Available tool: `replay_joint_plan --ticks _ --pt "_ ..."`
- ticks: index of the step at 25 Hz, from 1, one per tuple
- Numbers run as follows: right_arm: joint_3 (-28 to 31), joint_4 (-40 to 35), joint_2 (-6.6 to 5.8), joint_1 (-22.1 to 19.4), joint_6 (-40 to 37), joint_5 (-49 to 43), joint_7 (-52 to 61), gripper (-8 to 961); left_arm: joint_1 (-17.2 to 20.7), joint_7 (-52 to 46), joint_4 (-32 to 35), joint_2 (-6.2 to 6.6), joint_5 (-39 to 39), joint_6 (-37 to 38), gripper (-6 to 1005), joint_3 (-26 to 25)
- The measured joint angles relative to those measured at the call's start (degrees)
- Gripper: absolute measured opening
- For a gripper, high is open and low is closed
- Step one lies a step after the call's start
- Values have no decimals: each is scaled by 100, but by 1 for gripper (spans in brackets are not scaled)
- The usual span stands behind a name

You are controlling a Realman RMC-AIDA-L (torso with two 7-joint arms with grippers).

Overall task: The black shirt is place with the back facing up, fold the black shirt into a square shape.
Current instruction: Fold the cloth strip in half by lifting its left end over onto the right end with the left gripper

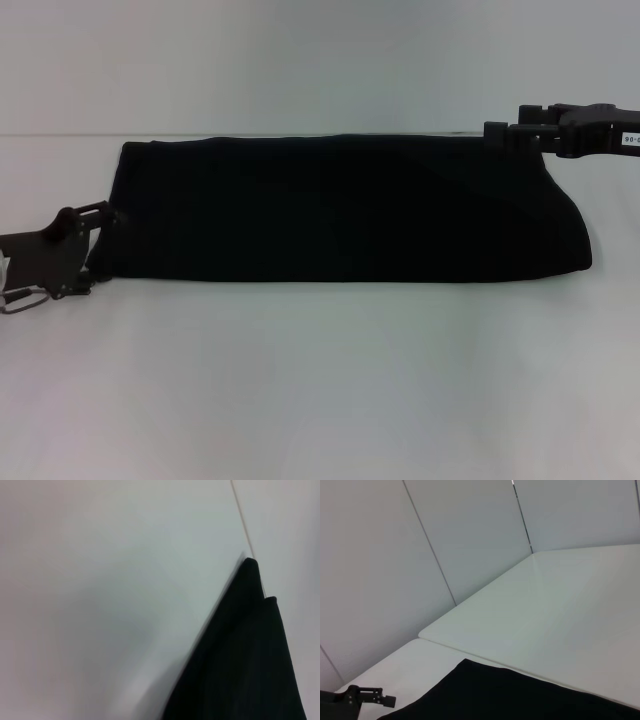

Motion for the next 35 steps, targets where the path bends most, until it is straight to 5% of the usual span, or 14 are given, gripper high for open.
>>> replay_joint_plan --ticks 23,28,31,35 --pt "-7 0 0 5 18 -1 0 916 -4 924 -18 0 -23 -119 846 152" --pt "-8 0 0 5 18 -1 -5 916 25 1040 -38 0 -13 -168 666 205" --pt "-4 0 0 5 18 -1 -22 915 26 1087 -42 -1 4 -214 429 241" --pt "-12 0 3 5 18 -1 -29 915 25 1178 -50 -10 6 -272 276 257"
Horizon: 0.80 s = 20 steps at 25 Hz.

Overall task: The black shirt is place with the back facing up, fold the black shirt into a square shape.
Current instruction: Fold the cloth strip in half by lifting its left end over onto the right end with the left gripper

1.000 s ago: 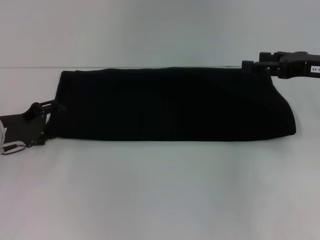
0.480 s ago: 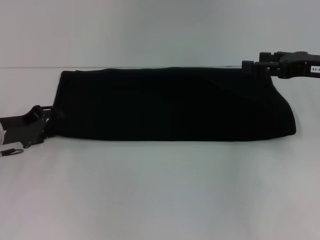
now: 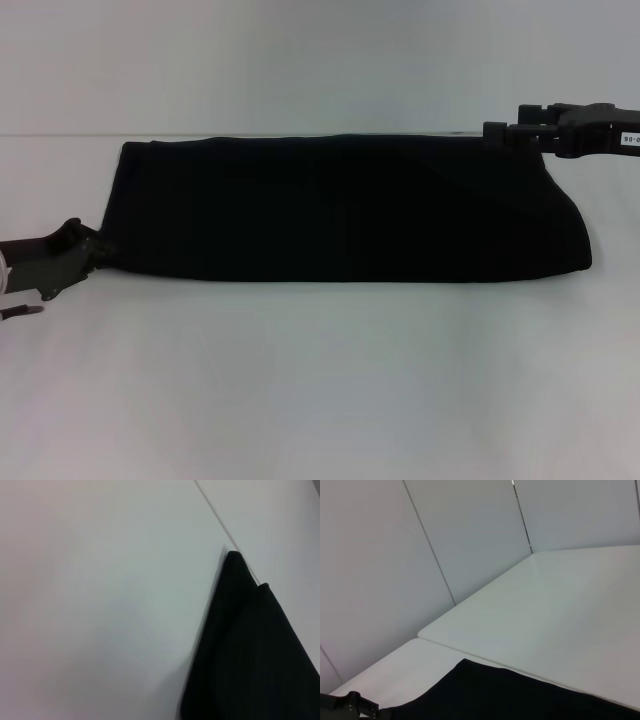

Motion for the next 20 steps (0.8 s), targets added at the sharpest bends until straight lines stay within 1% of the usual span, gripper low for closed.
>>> replay_joint_plan --ticks 7,11,12,14,15,17,20 --pt "11 0 48 13 0 10 -21 916 10 490 -101 -11 -27 -129 13 25" --pt "10 0 114 25 56 71 -27 915 88 1087 -82 -47 -78 -122 13 3" --pt "4 3 130 25 90 122 -27 915 146 1418 -31 -67 -115 -110 13 -19" --pt "-5 18 147 24 125 178 -28 915 176 1558 0 -75 -142 -101 13 -21" --pt "-7 55 195 9 185 321 -29 915 219 1722 46 -87 -208 -79 13 -22" --pt "-7 59 229 -10 215 413 -32 915 365 2164 185 -105 -458 47 13 -21" --pt "1 61 295 -51 357 600 -38 916 565 2534 446 -104 -707 285 13 -24"
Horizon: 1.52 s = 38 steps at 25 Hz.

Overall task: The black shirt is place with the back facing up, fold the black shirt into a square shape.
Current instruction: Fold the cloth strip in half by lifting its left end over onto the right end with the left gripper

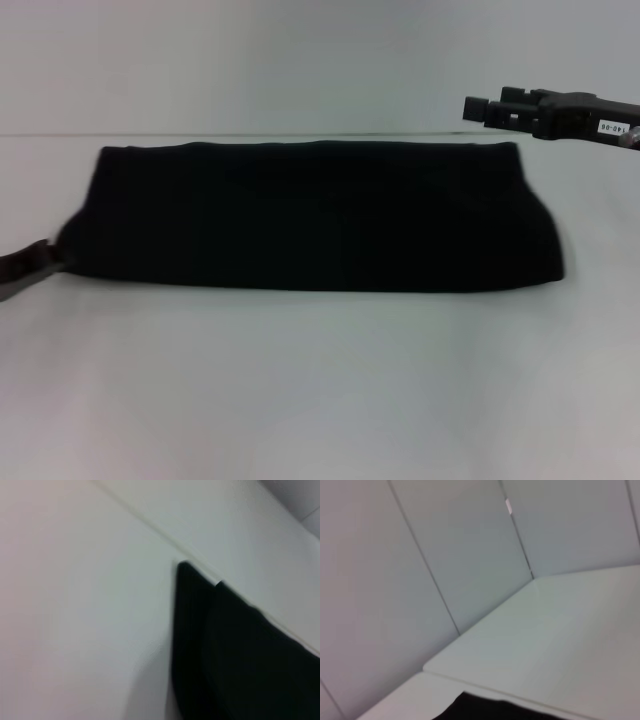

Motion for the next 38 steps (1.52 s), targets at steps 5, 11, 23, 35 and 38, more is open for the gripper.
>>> replay_joint_plan --ticks 5,11,23,35,38 --pt "-14 13 119 -33 343 225 -130 915 332 233 730 -1 -16 329 12 39" --pt "-37 97 206 -33 645 404 -273 915 719 363 1355 40 12 460 12 48" --pt "-50 247 229 -14 710 535 -457 916 712 456 1648 120 103 706 12 67" --pt "10 201 65 -275 678 534 -552 915 -1122 63 1582 -209 -438 1976 12 1660" --pt "12 197 -31 -375 644 534 -550 915 -1348 -43 1582 -429 -583 1977 12 1983"
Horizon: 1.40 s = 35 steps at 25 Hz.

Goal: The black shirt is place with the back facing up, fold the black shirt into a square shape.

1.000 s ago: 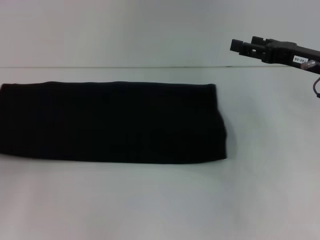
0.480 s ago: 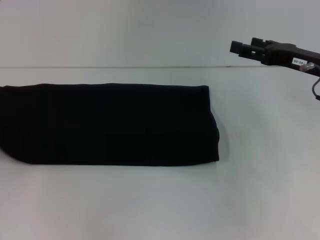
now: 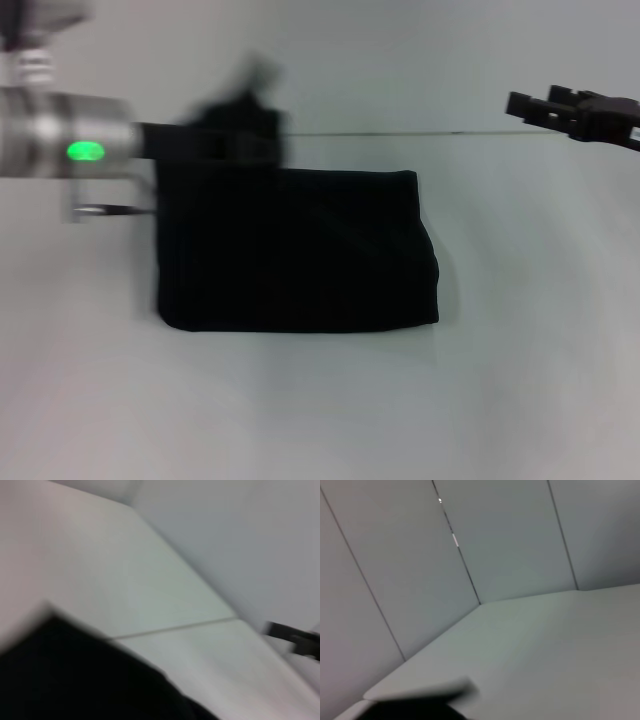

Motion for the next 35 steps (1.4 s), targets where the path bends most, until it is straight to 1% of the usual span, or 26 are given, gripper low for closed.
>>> replay_joint_plan --ticks 1,2,3,4,5,6,7,9,12,13,16,19,22,24,26,28,30,31,33,35 --pt "0 0 -35 -29 -8 0 0 915 -183 -74 -67 -257 -218 -60 12 321" --pt "0 0 -71 -60 -17 0 0 915 -183 -74 -67 -257 -218 -60 12 321" --pt "0 1 -91 -80 -23 0 0 915 -226 -76 -392 -323 -543 -181 12 562" --pt "-1 3 -116 -108 -34 0 0 915 -249 -14 -805 -342 -926 -339 12 790" --pt "-1 3 -135 -127 -36 0 -1 915 -255 72 -1090 -337 -1183 -462 13 907" --pt "-2 3 -153 -146 -36 0 -4 915 -258 233 -1557 -334 -1540 -632 13 1088" --pt "-1 3 -171 -165 -37 0 -21 915 -261 570 -2064 -335 -1954 -831 13 1211" --pt "-1 3 -180 -171 -37 0 -47 916 -264 1219 -2858 -350 -2576 -1093 13 1326" --pt "-12 1 -181 -175 -37 -3 -68 916 -242 1924 -3497 -364 -3175 -1223 18 1317" --pt "-27 1 -182 -175 -38 -8 -68 916 -215 2065 -3615 -366 -3322 -1222 20 1316" --pt "-103 27 -183 -161 -39 -28 -44 916 -126 2227 -3694 -370 -3564 -1148 26 1316" --pt "-178 37 -186 -154 -51 -39 93 916 -112 2248 -3738 -377 -3625 -1082 31 1331" --pt "-334 33 -234 -163 -106 -47 431 916 -142 2252 -3746 -375 -3633 -701 130 1350" --pt "-497 25 -324 -171 -200 -58 806 916 -140 2253 -3700 -351 -3637 -277 196 1356" --pt "-658 41 -414 -169 -273 -70 1175 916 -60 2277 -3579 -333 -3626 65 268 1364" --pt "-910 45 -507 -148 -355 -147 1677 915 66 2357 -3435 -325 -3587 122 346 1408" --pt "-1091 46 -558 -114 -399 -286 2062 915 192 2447 -3297 -313 -3563 91 424 1507" --pt "-1185 51 -582 -86 -420 -414 2288 915 294 2495 -3183 -305 -3555 65 505 1598" --pt "-1298 102 -587 -2 -472 -716 2646 915 469 2574 -2888 -298 -3538 55 668 1733" --pt "-1332 230 -570 95 -486 -967 2851 915 588 2692 -2650 -295 -3480 57 708 1788"
